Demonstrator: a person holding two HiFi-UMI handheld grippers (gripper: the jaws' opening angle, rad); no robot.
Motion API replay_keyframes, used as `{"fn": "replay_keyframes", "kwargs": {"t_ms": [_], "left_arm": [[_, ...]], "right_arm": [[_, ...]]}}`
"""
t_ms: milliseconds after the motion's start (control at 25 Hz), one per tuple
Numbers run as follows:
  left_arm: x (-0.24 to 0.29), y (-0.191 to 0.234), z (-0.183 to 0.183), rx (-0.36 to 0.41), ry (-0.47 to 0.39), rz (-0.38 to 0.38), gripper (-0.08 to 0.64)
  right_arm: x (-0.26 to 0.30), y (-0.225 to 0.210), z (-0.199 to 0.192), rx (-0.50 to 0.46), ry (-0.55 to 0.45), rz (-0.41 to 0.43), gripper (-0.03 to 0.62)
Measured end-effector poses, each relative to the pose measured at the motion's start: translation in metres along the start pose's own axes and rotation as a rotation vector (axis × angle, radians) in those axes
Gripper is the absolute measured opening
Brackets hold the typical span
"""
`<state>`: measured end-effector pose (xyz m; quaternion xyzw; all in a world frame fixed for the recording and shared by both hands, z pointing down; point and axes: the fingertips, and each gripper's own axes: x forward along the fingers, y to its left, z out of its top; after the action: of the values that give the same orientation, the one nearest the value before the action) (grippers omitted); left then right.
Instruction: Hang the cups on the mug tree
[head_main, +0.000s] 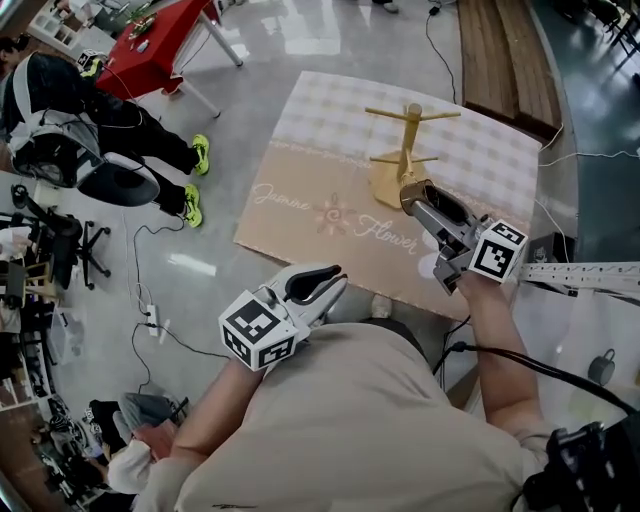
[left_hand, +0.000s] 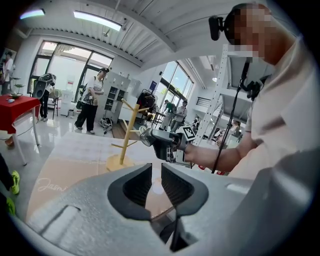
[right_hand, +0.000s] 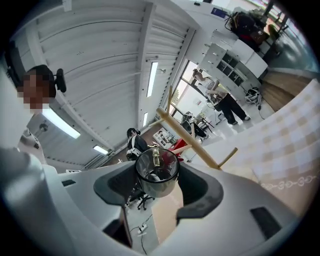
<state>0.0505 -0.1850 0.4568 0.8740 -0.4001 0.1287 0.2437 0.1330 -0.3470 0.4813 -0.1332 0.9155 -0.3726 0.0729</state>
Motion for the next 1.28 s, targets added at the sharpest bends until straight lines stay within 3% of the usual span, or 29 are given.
{"fn": "replay_keyframes", "kwargs": {"t_ms": [720,1120,1280], "left_arm": [[-0.011,0.012,0.000,0.010,0.007,0.043,0.052],[-0.018,0.018,0.002,0.016,-0.008,0.060,0.052],[-0.024,0.019,0.002,0.013,-0.016,0.065,0.052]], "right_arm": [[0.024,-0.050,0.002,0.182,-0.079,0.061,0.267],[0.037,-0.067,-0.003,0.198,-0.096,0.050,0.267],[0.031,-0.079,-0.007,0.223,-0.130,0.003,0.253]]}}
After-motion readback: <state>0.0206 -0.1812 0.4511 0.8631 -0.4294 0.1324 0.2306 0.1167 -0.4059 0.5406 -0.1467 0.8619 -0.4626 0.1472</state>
